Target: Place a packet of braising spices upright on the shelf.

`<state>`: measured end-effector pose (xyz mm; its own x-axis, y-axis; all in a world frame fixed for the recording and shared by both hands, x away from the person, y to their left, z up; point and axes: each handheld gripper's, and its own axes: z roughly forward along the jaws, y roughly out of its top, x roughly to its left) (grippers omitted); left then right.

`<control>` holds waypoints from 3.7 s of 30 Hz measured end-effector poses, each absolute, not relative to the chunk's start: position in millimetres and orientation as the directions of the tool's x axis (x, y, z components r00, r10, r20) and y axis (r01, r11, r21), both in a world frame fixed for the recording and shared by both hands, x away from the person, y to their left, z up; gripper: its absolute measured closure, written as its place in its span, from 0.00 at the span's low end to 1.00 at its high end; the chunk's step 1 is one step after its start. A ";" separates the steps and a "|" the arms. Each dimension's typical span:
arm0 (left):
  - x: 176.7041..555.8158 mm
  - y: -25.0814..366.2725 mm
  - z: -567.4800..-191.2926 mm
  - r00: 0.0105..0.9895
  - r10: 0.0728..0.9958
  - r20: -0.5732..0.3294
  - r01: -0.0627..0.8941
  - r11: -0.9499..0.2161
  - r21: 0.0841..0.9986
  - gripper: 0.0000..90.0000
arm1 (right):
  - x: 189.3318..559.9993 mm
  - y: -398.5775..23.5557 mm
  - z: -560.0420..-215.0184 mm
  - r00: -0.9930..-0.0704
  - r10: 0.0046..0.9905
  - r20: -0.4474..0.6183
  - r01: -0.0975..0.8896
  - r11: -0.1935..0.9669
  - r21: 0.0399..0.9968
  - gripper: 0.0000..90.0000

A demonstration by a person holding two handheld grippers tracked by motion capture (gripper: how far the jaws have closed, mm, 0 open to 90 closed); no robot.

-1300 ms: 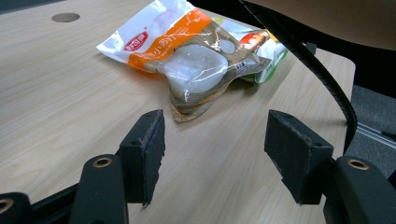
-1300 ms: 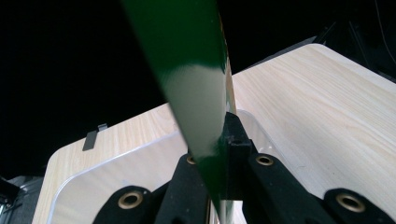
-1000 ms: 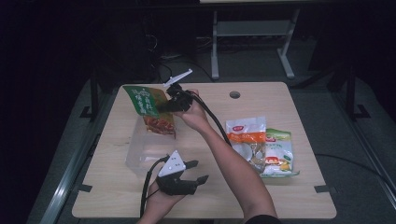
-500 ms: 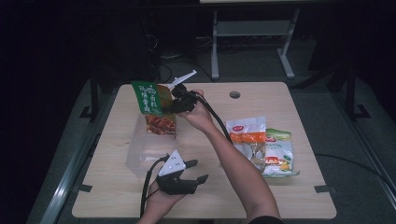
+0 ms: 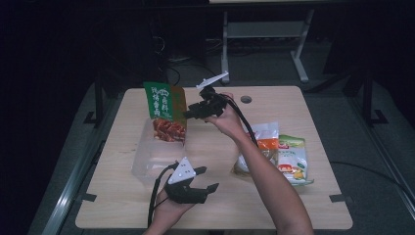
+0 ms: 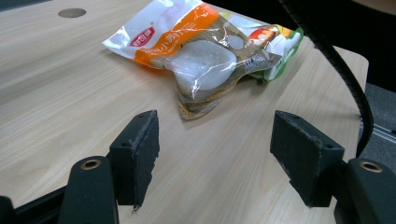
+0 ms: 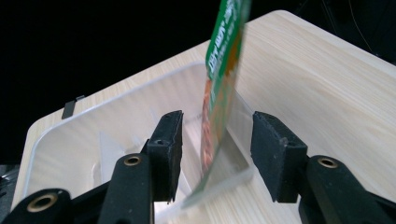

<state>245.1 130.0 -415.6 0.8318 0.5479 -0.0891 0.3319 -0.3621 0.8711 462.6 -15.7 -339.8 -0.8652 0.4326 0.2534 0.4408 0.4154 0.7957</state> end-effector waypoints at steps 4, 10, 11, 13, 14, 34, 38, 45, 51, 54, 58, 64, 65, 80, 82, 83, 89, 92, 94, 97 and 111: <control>245.7 129.9 -415.6 0.828 0.553 -0.088 0.335 -0.363 0.870 0.35 | 458.7 -29.6 -340.4 -0.862 0.438 0.256 0.447 0.414 0.793 0.58; 245.5 128.0 -416.2 0.828 0.554 -0.084 0.332 -0.364 0.871 0.34 | 448.9 -52.9 -344.0 -0.852 0.444 0.276 0.467 0.408 0.785 0.56; 245.2 127.7 -416.2 0.830 0.552 -0.080 0.328 -0.366 0.871 0.34 | 446.7 -57.5 -345.6 -0.849 0.448 0.280 0.472 0.406 0.783 0.56; 244.7 127.3 -416.3 0.832 0.550 -0.074 0.324 -0.375 0.868 0.33 | 444.1 -64.8 -348.2 -0.845 0.447 0.293 0.483 0.406 0.776 0.55; 244.7 127.1 -416.3 0.833 0.549 -0.072 0.324 -0.377 0.868 0.34 | 442.8 -68.1 -349.6 -0.845 0.448 0.293 0.484 0.406 0.775 0.54; 245.8 124.9 -417.6 0.827 0.558 -0.064 0.328 -0.387 0.862 0.31 | 411.0 -135.3 -362.6 -0.797 0.509 0.325 0.552 0.398 0.733 0.50; 245.7 124.3 -418.1 0.826 0.560 -0.065 0.329 -0.385 0.862 0.31 | 405.5 -151.6 -367.7 -0.784 0.531 0.322 0.566 0.398 0.722 0.49; 246.8 124.5 -418.2 0.826 0.560 -0.060 0.325 -0.387 0.863 0.31 | 394.5 -177.5 -373.8 -0.752 0.567 0.336 0.598 0.374 0.709 0.49; 246.2 123.3 -418.4 0.827 0.558 -0.062 0.325 -0.385 0.864 0.31 | 387.9 -196.1 -376.5 -0.728 0.596 0.339 0.622 0.367 0.692 0.48; 245.8 122.7 -418.3 0.828 0.558 -0.060 0.324 -0.387 0.863 0.31 | 384.0 -205.1 -378.8 -0.718 0.607 0.340 0.629 0.357 0.690 0.48; 245.4 121.8 -418.5 0.828 0.558 -0.063 0.325 -0.386 0.863 0.31 | 379.7 -216.6 -384.8 -0.698 0.627 0.346 0.650 0.351 0.674 0.48; 245.0 120.6 -419.1 0.829 0.555 -0.061 0.324 -0.388 0.863 0.31 | 373.8 -232.8 -395.2 -0.672 0.653 0.349 0.671 0.337 0.661 0.48; 244.9 120.6 -418.9 0.829 0.556 -0.062 0.325 -0.388 0.863 0.31 | 372.9 -235.8 -396.6 -0.670 0.656 0.348 0.673 0.337 0.659 0.48; 244.2 116.4 -420.5 0.834 0.548 -0.061 0.325 -0.398 0.858 0.31 | 366.5 -274.4 -415.8 -0.576 0.730 0.368 0.737 0.269 0.620 0.49; 244.0 115.5 -420.9 0.834 0.548 -0.064 0.326 -0.396 0.859 0.31 | 368.3 -274.6 -418.8 -0.570 0.730 0.376 0.742 0.262 0.617 0.50; 244.0 115.4 -421.0 0.834 0.549 -0.064 0.326 -0.396 0.858 0.31 | 370.6 -273.7 -421.3 -0.568 0.731 0.378 0.747 0.265 0.610 0.51; 244.7 114.8 -421.9 0.837 0.543 -0.066 0.326 -0.400 0.857 0.31 | 381.9 -265.2 -432.1 -0.554 0.720 0.418 0.771 0.254 0.584 0.62; 245.4 114.2 -422.5 0.837 0.543 -0.069 0.331 -0.401 0.854 0.31 | 386.2 -258.4 -436.5 -0.554 0.706 0.442 0.778 0.250 0.576 0.71; 245.7 114.0 -422.9 0.837 0.542 -0.070 0.331 -0.401 0.854 0.31 | 387.6 -255.1 -438.5 -0.544 0.707 0.452 0.788 0.245 0.565 0.78; 246.1 113.4 -423.3 0.839 0.540 -0.074 0.334 -0.403 0.852 0.31 | 387.3 -251.7 -438.3 -0.547 0.693 0.470 0.791 0.243 0.562 0.92; 256.8 106.0 -422.6 0.847 0.519 -0.114 0.355 -0.394 0.848 0.32 | 358.3 -232.2 -405.8 -0.686 0.613 0.391 0.664 0.309 0.681 1.00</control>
<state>256.8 106.0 -422.6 0.8471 0.5191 -0.1136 0.3550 -0.3938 0.8479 358.3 -232.2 -405.8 -0.6864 0.6131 0.3910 0.6640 0.3092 0.6808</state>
